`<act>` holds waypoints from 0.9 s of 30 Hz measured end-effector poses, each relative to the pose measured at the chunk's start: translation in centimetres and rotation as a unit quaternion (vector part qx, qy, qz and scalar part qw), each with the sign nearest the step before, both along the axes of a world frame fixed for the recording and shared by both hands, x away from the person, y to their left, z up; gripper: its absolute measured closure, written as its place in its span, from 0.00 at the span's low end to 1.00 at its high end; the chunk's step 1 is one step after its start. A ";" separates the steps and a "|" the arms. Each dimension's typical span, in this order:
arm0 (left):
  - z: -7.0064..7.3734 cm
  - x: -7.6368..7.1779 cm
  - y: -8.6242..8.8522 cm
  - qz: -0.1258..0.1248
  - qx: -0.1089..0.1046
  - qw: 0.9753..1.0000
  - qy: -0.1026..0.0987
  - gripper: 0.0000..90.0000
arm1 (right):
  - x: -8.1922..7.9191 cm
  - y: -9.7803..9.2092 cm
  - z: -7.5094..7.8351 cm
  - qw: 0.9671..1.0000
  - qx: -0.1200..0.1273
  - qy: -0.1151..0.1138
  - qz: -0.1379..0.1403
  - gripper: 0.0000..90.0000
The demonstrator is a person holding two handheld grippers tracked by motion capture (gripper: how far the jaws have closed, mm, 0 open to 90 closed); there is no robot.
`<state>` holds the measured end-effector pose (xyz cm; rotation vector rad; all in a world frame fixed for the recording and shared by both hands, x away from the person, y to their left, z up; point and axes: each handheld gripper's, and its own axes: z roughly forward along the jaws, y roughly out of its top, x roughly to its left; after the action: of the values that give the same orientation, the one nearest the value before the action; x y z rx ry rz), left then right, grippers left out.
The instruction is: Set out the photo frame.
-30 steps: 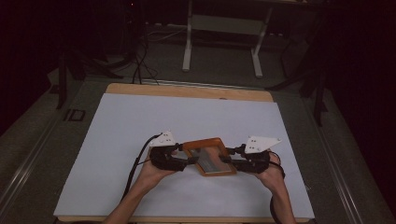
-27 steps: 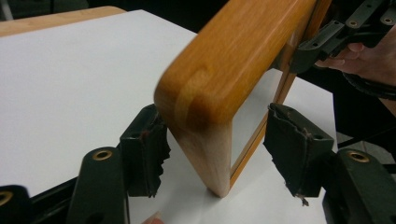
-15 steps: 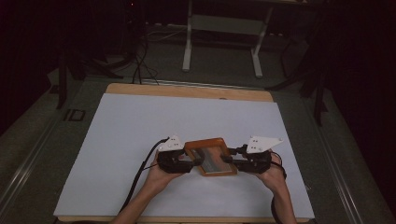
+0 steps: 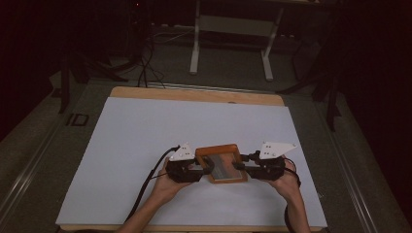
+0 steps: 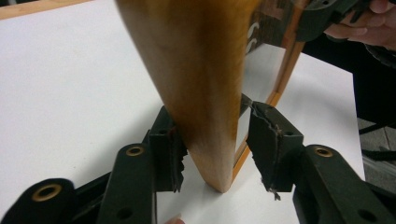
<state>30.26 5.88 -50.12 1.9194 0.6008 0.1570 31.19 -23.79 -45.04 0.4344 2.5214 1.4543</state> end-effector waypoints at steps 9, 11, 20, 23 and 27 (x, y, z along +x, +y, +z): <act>0.2 0.1 0.0 -0.012 -0.001 1.000 0.008 0.69 | 0.2 -0.5 -0.3 1.000 -0.002 0.009 -0.001 0.72; 0.2 0.1 0.0 -0.012 -0.002 1.000 0.009 0.70 | 0.3 -0.6 -0.3 1.000 -0.003 0.010 -0.003 0.71; 0.5 -0.2 -0.1 -0.013 0.003 1.000 0.010 0.72 | 0.3 -0.6 -0.2 1.000 -0.008 0.011 -0.005 0.70; 0.5 -0.1 0.0 -0.015 0.001 1.000 0.013 0.72 | 0.3 -0.5 -0.2 1.000 -0.009 0.013 -0.007 0.70; 0.9 -0.2 0.2 -0.015 -0.003 1.000 0.012 0.72 | 0.3 -0.5 -0.2 1.000 -0.004 0.015 -0.008 0.70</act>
<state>30.09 6.09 -49.25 1.9264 0.5880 0.1145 31.52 -24.31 -45.26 0.4765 2.5396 1.4414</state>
